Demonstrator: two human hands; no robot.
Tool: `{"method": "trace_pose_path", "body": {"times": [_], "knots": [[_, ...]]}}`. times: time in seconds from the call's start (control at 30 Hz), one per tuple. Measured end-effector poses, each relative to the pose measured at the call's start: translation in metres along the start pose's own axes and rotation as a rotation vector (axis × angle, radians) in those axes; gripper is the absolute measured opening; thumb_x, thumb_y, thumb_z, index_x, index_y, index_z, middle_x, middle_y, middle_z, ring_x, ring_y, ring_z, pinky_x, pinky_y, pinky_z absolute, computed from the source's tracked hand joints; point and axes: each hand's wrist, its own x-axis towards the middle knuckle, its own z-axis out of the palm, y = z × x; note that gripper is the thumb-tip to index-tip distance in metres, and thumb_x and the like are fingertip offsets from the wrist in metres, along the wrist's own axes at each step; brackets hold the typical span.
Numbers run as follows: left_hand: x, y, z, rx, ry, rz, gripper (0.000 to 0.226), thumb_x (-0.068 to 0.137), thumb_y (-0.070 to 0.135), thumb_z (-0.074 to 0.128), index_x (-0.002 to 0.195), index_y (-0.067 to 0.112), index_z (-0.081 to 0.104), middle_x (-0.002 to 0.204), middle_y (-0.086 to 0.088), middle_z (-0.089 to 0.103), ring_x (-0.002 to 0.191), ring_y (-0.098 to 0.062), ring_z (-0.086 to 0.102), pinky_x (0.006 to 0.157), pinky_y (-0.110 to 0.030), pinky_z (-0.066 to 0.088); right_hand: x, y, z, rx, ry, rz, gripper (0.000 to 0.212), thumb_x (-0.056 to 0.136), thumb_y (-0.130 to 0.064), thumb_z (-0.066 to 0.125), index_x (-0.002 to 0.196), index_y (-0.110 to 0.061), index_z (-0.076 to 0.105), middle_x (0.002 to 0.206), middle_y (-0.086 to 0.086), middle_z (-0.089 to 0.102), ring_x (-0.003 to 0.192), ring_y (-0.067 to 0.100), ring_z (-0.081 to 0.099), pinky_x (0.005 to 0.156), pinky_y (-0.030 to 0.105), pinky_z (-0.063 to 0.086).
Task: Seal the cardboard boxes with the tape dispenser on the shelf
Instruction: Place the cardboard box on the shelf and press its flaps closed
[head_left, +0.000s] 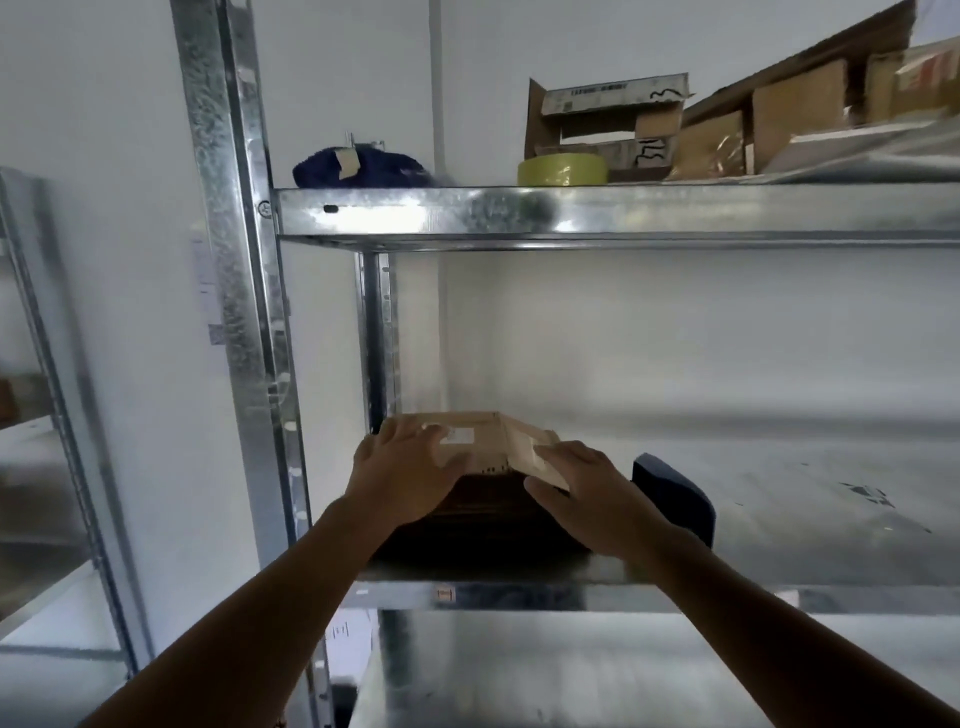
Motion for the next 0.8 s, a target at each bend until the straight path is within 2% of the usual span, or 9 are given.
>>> {"method": "trace_pose_path", "body": {"times": [0.13, 0.27, 0.33, 0.43, 0.5, 0.57, 0.67, 0.73, 0.8], "knots": [[0.03, -0.009, 0.006, -0.037, -0.041, -0.065, 0.068, 0.093, 0.07, 0.031, 0.15, 0.035, 0.042, 0.154, 0.004, 0.041, 0.141, -0.024, 0.035, 0.116, -0.052, 0.032, 0.046, 0.009, 0.011, 0.016, -0.013, 0.032, 0.065, 0.102, -0.062, 0.033, 0.157, -0.026, 0.033, 0.162, -0.004, 0.03, 0.146, 0.019, 0.029, 0.115, 0.042, 0.034], [0.041, -0.019, 0.007, -0.213, -0.164, -0.047, 0.071, 0.085, 0.065, 0.062, 0.141, 0.022, 0.052, 0.14, 0.0, 0.055, 0.125, -0.024, 0.053, 0.106, -0.044, 0.047, 0.072, 0.015, 0.03, 0.059, -0.031, 0.051, 0.07, 0.095, -0.067, 0.031, 0.155, -0.031, 0.031, 0.161, 0.0, 0.03, 0.145, 0.024, 0.03, 0.114, 0.046, 0.035], [0.042, -0.024, 0.01, -0.269, -0.208, -0.057, 0.073, 0.083, 0.053, 0.077, 0.141, 0.016, 0.051, 0.138, -0.005, 0.055, 0.127, -0.027, 0.053, 0.106, -0.044, 0.047, 0.079, 0.016, 0.039, 0.066, -0.038, 0.065, 0.073, 0.088, -0.071, 0.028, 0.151, -0.034, 0.032, 0.159, 0.004, 0.031, 0.143, 0.028, 0.033, 0.111, 0.048, 0.038], [0.039, -0.028, 0.012, -0.329, -0.177, -0.079, 0.079, 0.08, 0.049, 0.082, 0.145, 0.019, 0.048, 0.141, -0.003, 0.053, 0.132, -0.026, 0.049, 0.11, -0.046, 0.043, 0.085, 0.016, 0.046, 0.121, -0.11, 0.16, 0.085, 0.077, -0.079, 0.026, 0.15, -0.037, 0.034, 0.159, 0.009, 0.028, 0.143, 0.037, 0.032, 0.113, 0.055, 0.036], [0.035, -0.029, 0.012, -0.395, -0.142, -0.101, 0.079, 0.078, 0.048, 0.084, 0.145, 0.023, 0.049, 0.141, 0.001, 0.055, 0.131, -0.023, 0.05, 0.112, -0.047, 0.041, 0.085, 0.015, 0.05, 0.131, -0.136, 0.18, 0.086, 0.078, -0.079, 0.028, 0.152, -0.036, 0.034, 0.158, 0.01, 0.029, 0.143, 0.039, 0.032, 0.113, 0.059, 0.034], [0.034, -0.03, 0.015, -0.495, -0.126, -0.108, 0.077, 0.075, 0.044, 0.088, 0.142, 0.026, 0.053, 0.136, 0.005, 0.06, 0.127, -0.02, 0.055, 0.11, -0.044, 0.044, 0.084, 0.013, 0.05, 0.128, -0.121, 0.156, 0.078, 0.083, -0.076, 0.029, 0.148, -0.035, 0.039, 0.154, 0.01, 0.033, 0.14, 0.04, 0.035, 0.111, 0.059, 0.037], [0.032, -0.031, 0.016, -0.684, -0.059, -0.163, 0.086, 0.063, 0.039, 0.096, 0.136, 0.029, 0.051, 0.125, 0.012, 0.061, 0.117, -0.014, 0.06, 0.093, -0.027, 0.054, 0.083, 0.005, 0.047, 0.177, -0.069, 0.126, 0.067, 0.085, -0.074, 0.03, 0.14, -0.036, 0.042, 0.149, 0.01, 0.037, 0.138, 0.035, 0.038, 0.104, 0.055, 0.043], [0.029, -0.031, 0.014, -0.776, 0.002, -0.166, 0.089, 0.057, 0.039, 0.098, 0.127, 0.043, 0.043, 0.114, 0.023, 0.051, 0.105, -0.006, 0.057, 0.073, -0.012, 0.051, 0.079, 0.0, 0.042, 0.233, 0.006, 0.126, 0.069, 0.087, -0.072, 0.033, 0.147, -0.038, 0.036, 0.152, 0.007, 0.033, 0.138, 0.033, 0.036, 0.103, 0.053, 0.044], [0.03, -0.031, 0.012, -0.844, 0.043, -0.141, 0.098, 0.053, 0.04, 0.1, 0.124, 0.048, 0.033, 0.111, 0.029, 0.041, 0.102, -0.002, 0.052, 0.064, -0.006, 0.048, 0.076, -0.004, 0.036, 0.294, 0.113, 0.104, 0.066, 0.089, -0.068, 0.039, 0.149, -0.041, 0.032, 0.15, 0.004, 0.033, 0.133, 0.03, 0.041, 0.098, 0.048, 0.049]]}}
